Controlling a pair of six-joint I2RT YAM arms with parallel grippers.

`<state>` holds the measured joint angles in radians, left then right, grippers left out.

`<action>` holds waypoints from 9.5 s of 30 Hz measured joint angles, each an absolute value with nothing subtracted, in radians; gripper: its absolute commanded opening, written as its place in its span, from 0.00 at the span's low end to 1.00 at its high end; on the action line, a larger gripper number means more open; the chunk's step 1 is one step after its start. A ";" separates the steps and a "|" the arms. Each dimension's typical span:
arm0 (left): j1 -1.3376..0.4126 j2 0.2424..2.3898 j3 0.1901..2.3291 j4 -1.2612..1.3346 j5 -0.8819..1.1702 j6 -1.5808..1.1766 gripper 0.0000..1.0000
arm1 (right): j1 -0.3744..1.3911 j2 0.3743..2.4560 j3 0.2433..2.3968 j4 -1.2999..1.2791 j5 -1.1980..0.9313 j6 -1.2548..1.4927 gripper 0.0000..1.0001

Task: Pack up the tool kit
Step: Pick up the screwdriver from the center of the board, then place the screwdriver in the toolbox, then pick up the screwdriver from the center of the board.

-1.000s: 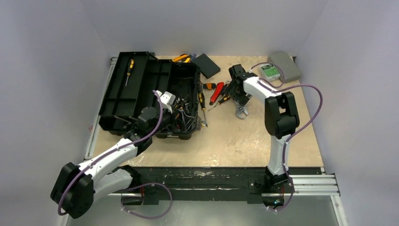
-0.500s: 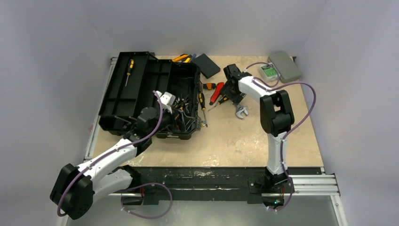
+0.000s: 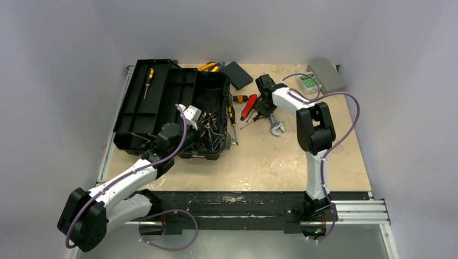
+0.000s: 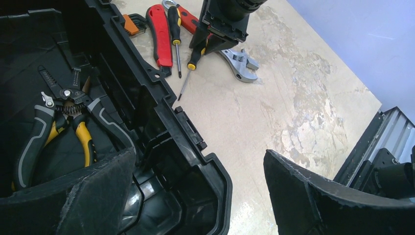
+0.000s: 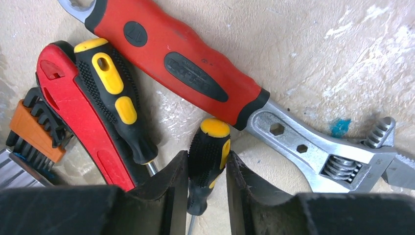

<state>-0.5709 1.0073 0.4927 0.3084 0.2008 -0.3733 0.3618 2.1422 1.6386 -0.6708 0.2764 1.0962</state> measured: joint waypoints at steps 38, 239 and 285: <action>-0.818 1.254 0.974 -0.010 0.265 -0.410 0.92 | 0.362 1.032 0.800 -0.140 -0.142 0.645 0.16; -0.584 0.870 0.491 0.197 0.189 -0.329 0.95 | 0.802 1.736 1.132 -0.357 0.208 0.594 0.68; -0.584 0.871 0.491 0.197 0.187 -0.318 0.96 | 0.625 2.095 1.464 -0.266 0.243 0.536 0.25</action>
